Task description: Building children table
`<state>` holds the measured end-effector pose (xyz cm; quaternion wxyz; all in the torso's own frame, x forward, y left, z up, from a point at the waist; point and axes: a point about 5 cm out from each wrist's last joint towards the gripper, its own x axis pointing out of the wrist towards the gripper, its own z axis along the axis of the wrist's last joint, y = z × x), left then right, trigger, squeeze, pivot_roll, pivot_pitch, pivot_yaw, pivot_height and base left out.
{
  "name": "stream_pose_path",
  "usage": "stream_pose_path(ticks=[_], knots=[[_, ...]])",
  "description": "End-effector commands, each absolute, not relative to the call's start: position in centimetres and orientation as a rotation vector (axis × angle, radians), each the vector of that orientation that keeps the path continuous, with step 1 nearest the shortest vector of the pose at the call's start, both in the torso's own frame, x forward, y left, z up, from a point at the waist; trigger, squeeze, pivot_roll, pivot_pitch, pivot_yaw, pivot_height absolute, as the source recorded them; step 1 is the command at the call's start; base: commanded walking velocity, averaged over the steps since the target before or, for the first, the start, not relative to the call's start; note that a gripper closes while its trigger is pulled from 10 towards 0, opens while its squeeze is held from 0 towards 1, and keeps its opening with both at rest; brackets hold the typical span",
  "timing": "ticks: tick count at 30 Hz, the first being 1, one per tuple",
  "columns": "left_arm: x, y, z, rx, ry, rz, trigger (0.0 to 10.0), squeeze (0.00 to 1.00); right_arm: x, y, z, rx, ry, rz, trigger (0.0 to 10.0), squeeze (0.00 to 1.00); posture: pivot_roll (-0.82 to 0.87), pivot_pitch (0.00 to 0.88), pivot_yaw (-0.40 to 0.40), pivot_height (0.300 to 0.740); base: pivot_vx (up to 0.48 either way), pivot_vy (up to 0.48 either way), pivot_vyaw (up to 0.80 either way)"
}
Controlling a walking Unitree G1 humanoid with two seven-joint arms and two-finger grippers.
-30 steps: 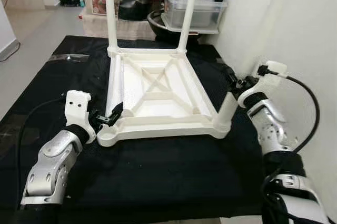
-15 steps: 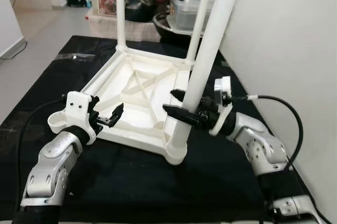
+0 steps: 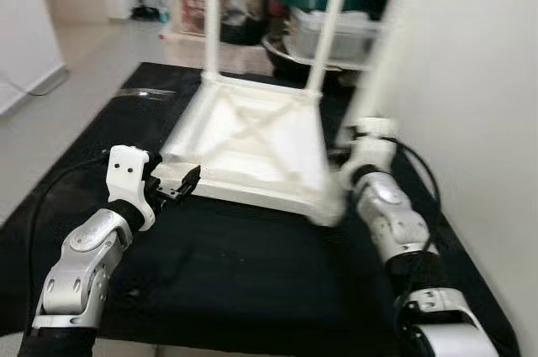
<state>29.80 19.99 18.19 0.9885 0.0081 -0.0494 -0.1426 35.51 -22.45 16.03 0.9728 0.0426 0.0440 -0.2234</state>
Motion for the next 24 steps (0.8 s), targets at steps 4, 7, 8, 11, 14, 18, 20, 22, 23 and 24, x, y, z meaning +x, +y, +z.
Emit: stream_pose_path(ticks=[4,7,8,11,14,18,20,22,23,24], knots=[[29.9,19.6,18.0,0.023,-0.093,-0.309,10.0,0.0,33.2,-22.7,11.5,0.094,0.288,-0.505,1.8,0.0,0.08,0.0,-0.12,0.74,0.0,0.0,0.0],[30.1,19.5,18.1,0.026,-0.093,-0.317,10.0,0.0,34.4,-20.8,13.3,0.134,0.167,-0.363,10.0,1.0,0.08,0.0,-0.113,0.74,0.0,0.0,0.0],[30.1,19.5,18.1,0.026,-0.093,-0.317,10.0,0.0,34.4,-20.8,13.3,0.134,0.167,-0.363,10.0,1.0,0.08,0.0,-0.113,0.74,0.0,0.0,0.0],[30.3,19.5,18.2,0.027,-0.095,-0.32,10.0,0.0,35.1,-20.8,14.7,0.137,0.082,-0.354,10.0,1.0,0.08,0.0,-0.114,0.74,0.0,0.0,0.0],[30.3,19.6,18.2,0.028,-0.098,-0.319,10.0,0.0,36.4,-21.2,17.4,0.148,0.001,-0.299,10.0,1.0,0.08,0.0,-0.114,0.74,0.0,0.0,0.0],[30.2,19.6,18.1,0.027,-0.099,-0.317,10.0,0.0,37.4,-20.4,20.0,0.274,-0.057,-0.006,10.0,0.0,0.08,0.0,-0.116,0.74,0.0,0.0,0.0],[30.2,19.6,18.1,0.027,-0.099,-0.319,10.0,0.0,37.2,-20.6,21.4,0.239,-0.119,0.158,10.0,0.0,0.09,0.0,-0.119,0.74,0.0,0.0,0.0],[30.1,19.5,18.0,0.026,-0.099,-0.321,10.0,0.0,36.7,-20.7,22.9,0.183,-0.189,0.367,10.0,0.0,0.09,0.0,-0.119,0.74,0.0,0.0,0.0],[30.1,19.5,18.0,0.026,-0.099,-0.321,10.0,0.0,36.7,-20.7,22.9,0.183,-0.189,0.367,10.0,0.0,0.09,0.0,-0.119,0.74,0.0,0.0,0.0],[30.2,19.5,18.1,0.028,-0.101,-0.321,10.0,0.0,36.0,-19.9,23.2,0.14,-0.203,0.543,10.0,0.0,0.09,0.0,-0.122,0.74,0.0,0.0,0.0]])
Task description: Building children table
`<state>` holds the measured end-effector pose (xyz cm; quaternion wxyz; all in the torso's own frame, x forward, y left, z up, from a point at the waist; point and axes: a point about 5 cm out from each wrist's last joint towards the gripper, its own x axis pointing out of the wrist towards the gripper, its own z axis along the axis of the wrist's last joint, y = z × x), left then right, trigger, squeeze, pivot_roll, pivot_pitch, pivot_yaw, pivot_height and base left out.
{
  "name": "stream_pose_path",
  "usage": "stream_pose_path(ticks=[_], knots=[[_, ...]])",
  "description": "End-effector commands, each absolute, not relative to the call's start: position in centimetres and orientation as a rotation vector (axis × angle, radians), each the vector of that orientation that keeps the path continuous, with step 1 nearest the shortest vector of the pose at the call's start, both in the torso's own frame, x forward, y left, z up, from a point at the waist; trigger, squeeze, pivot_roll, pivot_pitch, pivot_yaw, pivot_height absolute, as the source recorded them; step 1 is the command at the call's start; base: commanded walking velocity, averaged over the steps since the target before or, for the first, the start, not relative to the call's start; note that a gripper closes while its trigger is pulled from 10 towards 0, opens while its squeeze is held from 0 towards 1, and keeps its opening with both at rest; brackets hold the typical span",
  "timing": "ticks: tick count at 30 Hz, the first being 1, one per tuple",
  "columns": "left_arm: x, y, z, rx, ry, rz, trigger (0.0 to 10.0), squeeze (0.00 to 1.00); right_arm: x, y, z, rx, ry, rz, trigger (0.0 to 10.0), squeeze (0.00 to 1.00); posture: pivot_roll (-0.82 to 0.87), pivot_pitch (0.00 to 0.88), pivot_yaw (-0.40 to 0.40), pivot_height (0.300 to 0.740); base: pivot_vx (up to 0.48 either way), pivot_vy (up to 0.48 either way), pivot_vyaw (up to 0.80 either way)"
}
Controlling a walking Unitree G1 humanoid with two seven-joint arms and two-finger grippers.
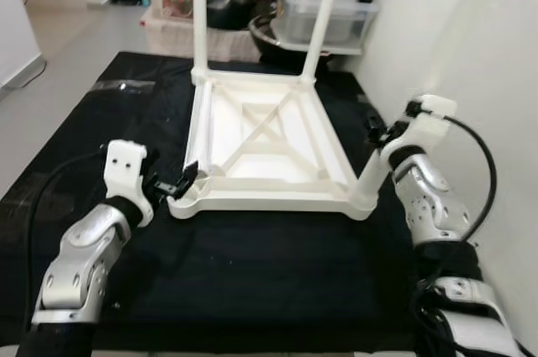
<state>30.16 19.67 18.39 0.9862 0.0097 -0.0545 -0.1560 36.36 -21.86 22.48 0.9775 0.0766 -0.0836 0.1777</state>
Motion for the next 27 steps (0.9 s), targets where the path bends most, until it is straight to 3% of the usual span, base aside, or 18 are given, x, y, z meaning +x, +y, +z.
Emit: stream_pose_path(ticks=[1,3,8,9,10,14,15,17,21,23,24,25,27], knots=[[30.2,19.6,18.1,0.03,-0.103,-0.32,10.0,0.0,35.0,-18.2,22.7,0.074,-0.186,0.768,10.0,0.0,0.1,0.0,-0.125,0.74,0.0,0.0,0.0],[30.2,19.6,18.1,0.03,-0.103,-0.32,10.0,0.0,35.0,-18.2,22.7,0.074,-0.186,0.768,10.0,0.0,0.1,0.0,-0.125,0.74,0.0,0.0,0.0],[30.2,19.5,18.3,0.031,-0.106,-0.321,10.0,0.0,32.9,-14.2,20.5,0.018,-0.115,1.099,10.0,0.0,0.1,0.0,-0.128,0.74,0.0,0.0,0.0],[30.1,19.6,18.2,0.031,-0.105,-0.32,10.0,0.0,32.7,-13.3,20.3,0.038,-0.117,1.122,3.1,0.0,0.11,0.0,-0.131,0.74,0.0,0.0,0.0],[30.0,19.6,18.2,0.033,-0.104,-0.318,10.0,0.0,33.1,-12.4,19.7,0.048,-0.086,1.072,0.0,0.0,0.11,0.0,-0.133,0.74,0.0,0.0,0.0],[29.9,19.7,18.2,0.034,-0.102,-0.316,10.0,0.0,33.6,-11.6,19.1,0.054,-0.05,1.004,0.0,0.0,0.11,0.0,-0.133,0.74,0.0,0.0,0.0],[29.9,19.7,18.2,0.034,-0.102,-0.315,10.0,0.0,34.1,-11.5,18.4,0.018,-0.024,0.928,0.0,0.0,0.11,0.0,-0.133,0.74,0.0,0.0,0.0],[29.8,19.7,18.1,0.033,-0.099,-0.315,10.0,0.0,36.2,-13.3,16.2,-0.015,0.113,0.552,0.0,0.0,0.1,0.0,-0.13,0.74,0.0,0.0,0.0],[29.7,19.7,18.1,0.032,-0.097,-0.316,10.0,0.0,36.9,-14.8,14.9,-0.036,0.195,0.339,0.0,0.0,0.1,0.0,-0.13,0.74,0.0,0.0,0.0],[29.8,19.6,18.0,0.029,-0.095,-0.319,10.0,0.0,36.1,-20.1,13.3,0.023,0.236,-0.167,0.0,0.0,0.09,0.0,-0.127,0.74,0.0,0.0,0.0],[29.8,19.5,17.9,0.028,-0.095,-0.32,10.0,0.0,35.2,-21.8,12.7,0.039,0.254,-0.333,0.0,0.0,0.09,0.0,-0.127,0.74,0.0,0.0,0.0],[29.8,19.5,17.9,0.027,-0.094,-0.321,10.0,0.0,34.2,-23.0,12.2,0.044,0.266,-0.452,0.0,0.0,0.09,0.0,-0.125,0.74,0.0,0.0,0.0],[29.8,19.4,17.8,0.024,-0.093,-0.324,10.0,0.0,33.2,-23.3,12.0,0.045,0.267,-0.499,0.0,0.0,0.08,0.0,-0.116,0.74,0.0,0.0,0.0]])
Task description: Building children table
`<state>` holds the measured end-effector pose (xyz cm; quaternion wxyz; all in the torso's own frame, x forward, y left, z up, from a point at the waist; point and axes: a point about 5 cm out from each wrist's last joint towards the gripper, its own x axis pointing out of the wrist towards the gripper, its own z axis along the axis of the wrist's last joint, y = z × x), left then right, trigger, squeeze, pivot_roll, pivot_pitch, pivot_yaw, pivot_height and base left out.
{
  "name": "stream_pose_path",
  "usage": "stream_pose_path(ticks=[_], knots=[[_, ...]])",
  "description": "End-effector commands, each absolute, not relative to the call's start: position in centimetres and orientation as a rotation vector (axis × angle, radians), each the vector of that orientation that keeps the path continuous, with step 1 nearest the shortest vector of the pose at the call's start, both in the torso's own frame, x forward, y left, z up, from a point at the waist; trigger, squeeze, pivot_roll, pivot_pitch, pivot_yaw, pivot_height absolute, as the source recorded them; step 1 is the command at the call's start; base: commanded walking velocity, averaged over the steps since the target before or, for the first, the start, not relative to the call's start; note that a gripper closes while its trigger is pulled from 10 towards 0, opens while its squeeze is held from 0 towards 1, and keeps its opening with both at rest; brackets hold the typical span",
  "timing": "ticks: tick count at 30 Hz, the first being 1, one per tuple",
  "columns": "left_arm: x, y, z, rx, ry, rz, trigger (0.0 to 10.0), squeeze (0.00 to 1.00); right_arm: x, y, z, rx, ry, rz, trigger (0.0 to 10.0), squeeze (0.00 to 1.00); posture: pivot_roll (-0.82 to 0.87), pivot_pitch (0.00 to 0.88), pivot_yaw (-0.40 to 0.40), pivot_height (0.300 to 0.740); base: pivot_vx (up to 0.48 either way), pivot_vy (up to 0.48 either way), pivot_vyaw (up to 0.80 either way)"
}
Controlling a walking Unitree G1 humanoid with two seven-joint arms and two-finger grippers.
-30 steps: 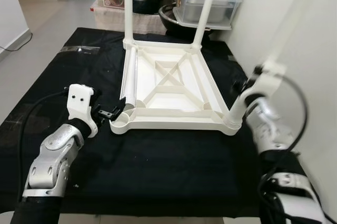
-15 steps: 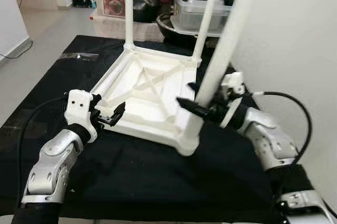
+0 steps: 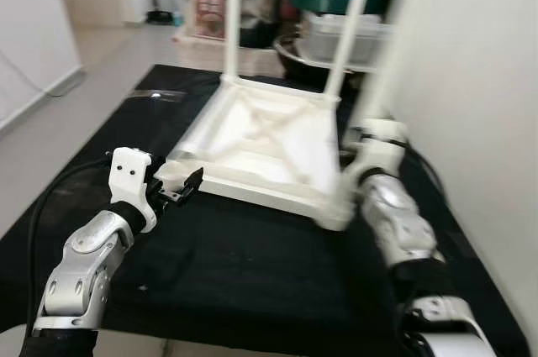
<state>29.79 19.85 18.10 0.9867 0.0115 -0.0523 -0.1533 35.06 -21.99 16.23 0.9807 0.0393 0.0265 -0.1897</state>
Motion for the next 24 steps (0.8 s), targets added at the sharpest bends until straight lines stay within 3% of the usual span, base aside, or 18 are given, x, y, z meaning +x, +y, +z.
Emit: stream_pose_path(ticks=[1,2,3,8,9,15,16,17,20,23,24], knots=[[29.8,19.3,17.8,0.023,-0.091,-0.326,10.0,0.0,32.8,-23.2,12.1,0.046,0.264,-0.516,0.0,0.0,0.08,0.0,-0.114,0.74,0.0,0.0,0.0],[29.8,19.3,17.8,0.023,-0.091,-0.326,10.0,0.0,32.8,-23.2,12.1,0.046,0.264,-0.516,0.0,0.0,0.08,0.0,-0.114,0.74,0.0,0.0,0.0],[29.8,19.3,17.7,0.023,-0.088,-0.331,10.0,0.0,32.7,-22.6,12.2,0.044,0.274,-0.482,10.0,0.0,0.07,0.0,-0.112,0.74,0.0,0.0,0.0],[30.1,19.2,17.7,0.021,-0.087,-0.338,10.0,0.0,33.0,-20.8,13.3,0.133,0.197,-0.383,10.0,0.0,0.06,0.0,-0.106,0.74,0.0,0.0,0.0],[30.1,19.1,17.7,0.021,-0.088,-0.339,10.0,0.0,33.4,-20.5,13.9,0.125,0.168,-0.343,10.0,1.0,0.06,0.0,-0.106,0.74,0.0,0.0,0.0],[30.2,19.1,17.8,0.02,-0.091,-0.34,10.0,0.0,35.0,-20.0,15.5,0.199,0.134,-0.205,10.0,1.0,0.07,0.0,-0.113,0.74,0.0,0.0,0.0],[30.1,19.2,17.8,0.019,-0.092,-0.335,10.0,0.0,35.7,-19.6,17.3,0.23,0.043,-0.036,10.0,0.0,0.07,0.0,-0.112,0.74,0.0,0.0,0.0],[30.1,19.3,17.7,0.017,-0.091,-0.332,10.0,0.0,35.6,-19.0,19.1,0.242,-0.043,0.16,10.0,0.0,0.06,0.0,-0.105,0.74,0.0,0.0,0.0],[30.1,19.4,17.7,0.016,-0.09,-0.329,10.0,0.0,35.4,-18.6,20.2,0.239,-0.1,0.293,10.0,0.0,0.06,0.0,-0.104,0.74,0.0,0.0,0.0],[30.2,19.1,17.7,0.017,-0.094,-0.339,10.0,0.0,33.9,-17.1,22.3,0.167,-0.177,0.657,10.0,0.0,0.07,0.0,-0.114,0.74,0.0,0.0,0.0],[30.2,19.1,17.7,0.017,-0.094,-0.339,10.0,0.0,33.9,-17.1,22.3,0.167,-0.177,0.657,10.0,0.0,0.07,0.0,-0.114,0.74,0.0,0.0,0.0]])
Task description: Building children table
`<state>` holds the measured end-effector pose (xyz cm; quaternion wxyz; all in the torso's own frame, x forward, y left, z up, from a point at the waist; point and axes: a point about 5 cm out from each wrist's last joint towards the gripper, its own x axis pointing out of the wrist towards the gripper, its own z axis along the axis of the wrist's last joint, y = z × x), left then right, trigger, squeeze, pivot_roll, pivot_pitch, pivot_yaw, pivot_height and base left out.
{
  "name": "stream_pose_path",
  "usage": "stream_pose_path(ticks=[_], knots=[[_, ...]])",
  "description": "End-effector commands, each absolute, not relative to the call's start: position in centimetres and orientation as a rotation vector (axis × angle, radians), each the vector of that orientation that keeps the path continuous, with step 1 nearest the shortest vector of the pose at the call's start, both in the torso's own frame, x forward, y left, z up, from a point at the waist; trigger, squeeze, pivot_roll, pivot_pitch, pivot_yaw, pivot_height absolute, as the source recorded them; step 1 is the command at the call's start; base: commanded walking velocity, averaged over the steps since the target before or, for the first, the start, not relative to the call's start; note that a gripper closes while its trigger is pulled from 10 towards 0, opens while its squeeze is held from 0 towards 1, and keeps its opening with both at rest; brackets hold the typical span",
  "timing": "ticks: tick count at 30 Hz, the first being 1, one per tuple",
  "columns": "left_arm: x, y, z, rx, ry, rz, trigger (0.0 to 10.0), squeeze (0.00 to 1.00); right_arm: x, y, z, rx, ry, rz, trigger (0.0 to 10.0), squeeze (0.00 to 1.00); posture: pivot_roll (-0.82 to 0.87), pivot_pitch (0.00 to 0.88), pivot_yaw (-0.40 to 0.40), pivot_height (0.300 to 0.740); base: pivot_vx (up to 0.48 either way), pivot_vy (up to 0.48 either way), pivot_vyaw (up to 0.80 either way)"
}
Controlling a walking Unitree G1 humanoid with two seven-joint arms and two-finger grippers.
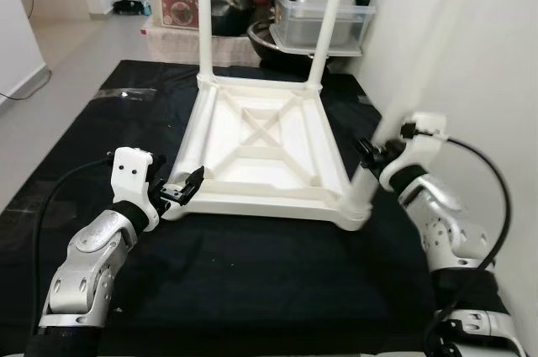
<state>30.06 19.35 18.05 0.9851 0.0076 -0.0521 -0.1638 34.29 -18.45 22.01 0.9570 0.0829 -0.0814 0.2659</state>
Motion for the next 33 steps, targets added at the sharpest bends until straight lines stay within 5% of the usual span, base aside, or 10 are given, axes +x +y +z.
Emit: stream_pose_path(ticks=[1,9,10,11,12,16,24,28,32,33], knots=[[30.3,19.0,17.8,0.017,-0.097,-0.338,10.0,0.0,33.4,-16.4,22.7,0.145,-0.196,0.774,10.0,0.0,0.07,0.0,-0.116,0.74,0.0,0.0,0.0],[30.1,19.2,17.9,0.02,-0.1,-0.331,10.0,0.0,31.4,-12.9,21.5,0.079,-0.164,1.132,10.0,0.0,0.09,0.0,-0.13,0.74,0.0,0.0,0.0],[30.0,19.2,17.9,0.021,-0.099,-0.328,10.0,0.0,31.3,-12.6,21.1,0.067,-0.155,1.154,2.1,0.0,0.09,0.0,-0.131,0.74,0.0,0.0,0.0],[30.0,19.2,17.9,0.021,-0.099,-0.328,10.0,0.0,31.3,-12.6,21.1,0.067,-0.155,1.154,2.1,0.0,0.09,0.0,-0.131,0.74,0.0,0.0,0.0],[29.9,19.3,17.8,0.021,-0.098,-0.325,10.0,0.0,31.8,-12.2,20.3,0.071,-0.123,1.115,0.0,0.0,0.1,0.0,-0.132,0.74,0.0,0.0,0.0],[29.7,19.5,17.7,0.022,-0.094,-0.32,10.0,0.0,34.5,-13.0,17.2,0.048,0.053,0.728,0.0,0.0,0.09,0.0,-0.128,0.74,0.0,0.0,0.0],[29.9,19.1,17.6,0.019,-0.089,-0.33,10.0,0.0,34.8,-22.8,12.0,0.019,0.29,-0.324,0.0,0.0,0.08,0.0,-0.116,0.74,0.0,0.0,0.0],[30.0,19.1,17.7,0.02,-0.087,-0.332,10.0,0.0,32.6,-25.3,10.6,-0.005,0.345,-0.629,0.0,0.0,0.07,0.0,-0.114,0.74,0.0,0.0,0.0],[30.0,19.2,17.6,0.022,-0.085,-0.334,10.0,0.0,32.3,-24.6,10.5,-0.017,0.346,-0.655,0.5,0.0,0.07,0.0,-0.107,0.74,0.0,0.0,0.0],[30.0,19.1,17.5,0.02,-0.082,-0.338,10.0,0.0,32.8,-22.7,10.6,0.057,0.335,-0.558,10.0,0.0,0.07,0.0,-0.105,0.74,0.0,0.0,0.0]])
